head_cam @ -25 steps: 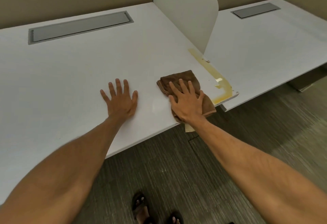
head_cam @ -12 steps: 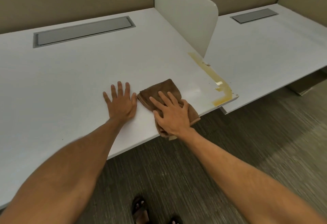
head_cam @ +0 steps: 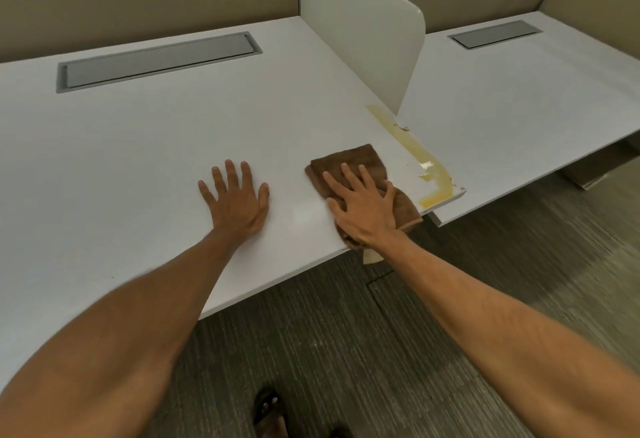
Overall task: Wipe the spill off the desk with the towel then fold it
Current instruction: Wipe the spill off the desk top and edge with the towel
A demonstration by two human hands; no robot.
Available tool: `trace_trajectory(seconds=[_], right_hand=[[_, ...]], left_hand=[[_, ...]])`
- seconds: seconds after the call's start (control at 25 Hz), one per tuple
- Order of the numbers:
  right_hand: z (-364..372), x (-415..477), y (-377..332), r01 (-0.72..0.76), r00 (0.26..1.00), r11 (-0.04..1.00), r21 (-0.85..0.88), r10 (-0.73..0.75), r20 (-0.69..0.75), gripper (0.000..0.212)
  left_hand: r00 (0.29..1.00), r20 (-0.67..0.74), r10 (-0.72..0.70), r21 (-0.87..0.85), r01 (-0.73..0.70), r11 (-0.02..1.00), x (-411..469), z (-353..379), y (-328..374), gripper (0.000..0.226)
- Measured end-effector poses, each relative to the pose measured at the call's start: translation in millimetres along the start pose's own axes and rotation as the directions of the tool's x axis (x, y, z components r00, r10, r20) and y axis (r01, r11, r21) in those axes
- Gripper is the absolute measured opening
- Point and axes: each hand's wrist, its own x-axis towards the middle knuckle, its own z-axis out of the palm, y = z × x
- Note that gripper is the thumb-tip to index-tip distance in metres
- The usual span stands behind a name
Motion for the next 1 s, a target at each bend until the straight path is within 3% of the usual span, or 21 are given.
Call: trace_trajectory(seconds=[0.12, 0.28, 0.48, 0.6, 0.72, 0.84, 1.0], right_hand=[[1.3, 1.6, 3.4, 0.099, 0.995, 0.995, 0.029, -0.099, 0.010, 0.053], [-2.6, 6.8, 41.5, 0.111, 0.994, 0.992, 0.064, -0.110, -0.018, 0.049], [-11.0, 23.2, 84.2, -0.042, 0.998, 0.996, 0.077, 0.045, -0.038, 0.049], [-8.2, 24.8, 70.6, -0.122, 0.989, 0.990, 0.074, 0.128, -0.076, 0.051], [-6.1, 14.5, 64.7, -0.008, 0.998, 0.999, 0.038, 0.010, -0.070, 0.053], [-16.4, 12.9, 105.5, 0.074, 0.997, 0.996, 0.045, -0.074, -0.017, 0.050], [-24.1, 27.9, 142.8, -0.103, 0.993, 0.992, 0.067, 0.106, -0.043, 0.047]], left_hand=[[1.000, 0.006, 0.007, 0.006, -0.007, 1.000, 3.5, 2.9, 5.3, 0.073], [0.999, -0.013, 0.036, 0.013, -0.035, 0.999, 10.5, 4.1, 3.1, 0.077], [1.000, 0.006, 0.016, -0.036, -0.015, 0.999, 20.7, 4.4, 17.0, 0.084], [1.000, 0.021, -0.001, -0.046, 0.002, 0.999, 26.4, 5.0, 32.6, 0.087], [0.996, 0.032, 0.085, -0.041, -0.083, 0.996, 38.6, 4.7, 62.3, 0.082], [0.992, 0.022, 0.126, -0.064, -0.124, 0.990, 53.8, 5.8, 102.6, 0.080], [0.992, 0.003, 0.129, -0.067, -0.129, 0.989, 70.9, 8.8, 120.0, 0.080]])
